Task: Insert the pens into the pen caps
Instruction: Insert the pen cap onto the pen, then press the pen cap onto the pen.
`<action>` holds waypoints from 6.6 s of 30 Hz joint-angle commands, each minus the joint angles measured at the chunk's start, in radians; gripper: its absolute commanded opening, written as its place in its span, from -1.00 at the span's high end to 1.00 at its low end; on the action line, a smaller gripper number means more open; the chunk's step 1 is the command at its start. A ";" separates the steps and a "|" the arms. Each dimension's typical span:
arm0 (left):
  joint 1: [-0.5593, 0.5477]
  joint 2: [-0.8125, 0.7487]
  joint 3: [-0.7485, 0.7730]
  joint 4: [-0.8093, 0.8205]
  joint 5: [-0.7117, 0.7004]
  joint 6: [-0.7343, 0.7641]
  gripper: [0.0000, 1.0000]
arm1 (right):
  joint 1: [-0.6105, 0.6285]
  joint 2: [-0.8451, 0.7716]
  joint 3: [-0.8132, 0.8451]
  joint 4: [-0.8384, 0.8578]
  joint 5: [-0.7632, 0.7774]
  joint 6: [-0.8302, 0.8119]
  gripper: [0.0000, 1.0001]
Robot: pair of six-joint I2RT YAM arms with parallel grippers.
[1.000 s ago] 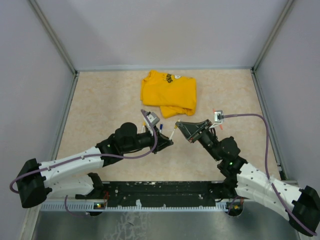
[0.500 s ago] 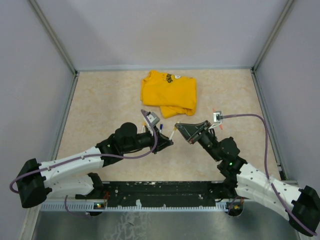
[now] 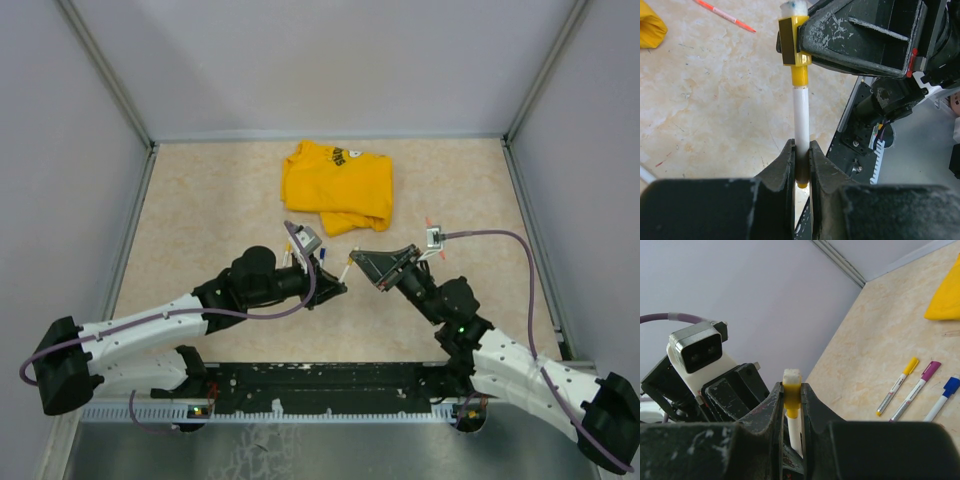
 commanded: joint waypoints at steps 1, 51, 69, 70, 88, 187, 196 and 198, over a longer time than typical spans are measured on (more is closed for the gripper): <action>-0.003 -0.007 0.038 0.069 -0.040 0.013 1.00 | 0.003 -0.004 -0.012 0.008 -0.057 0.020 1.00; -0.003 -0.069 0.084 0.043 -0.110 0.024 1.00 | 0.004 -0.129 0.228 -0.329 -0.014 -0.245 0.05; -0.003 -0.067 0.085 0.065 -0.031 0.033 1.00 | 0.004 -0.018 0.375 -0.214 0.088 -0.233 -0.10; -0.003 -0.065 0.086 0.066 -0.025 0.033 1.00 | 0.002 -0.010 0.382 -0.212 0.080 -0.233 -0.10; -0.003 -0.038 0.102 0.060 0.002 0.043 1.00 | 0.002 0.073 0.460 -0.335 -0.060 -0.271 0.15; -0.003 -0.025 0.374 0.229 -0.180 0.093 1.00 | 0.296 0.093 -0.020 -0.494 -0.092 -0.124 1.00; -0.003 0.003 0.427 0.226 -0.190 0.127 1.00 | 0.325 0.131 -0.041 -0.469 -0.086 -0.120 1.00; -0.003 0.007 0.437 0.223 -0.191 0.133 1.00 | 0.328 0.136 -0.045 -0.468 -0.082 -0.120 1.00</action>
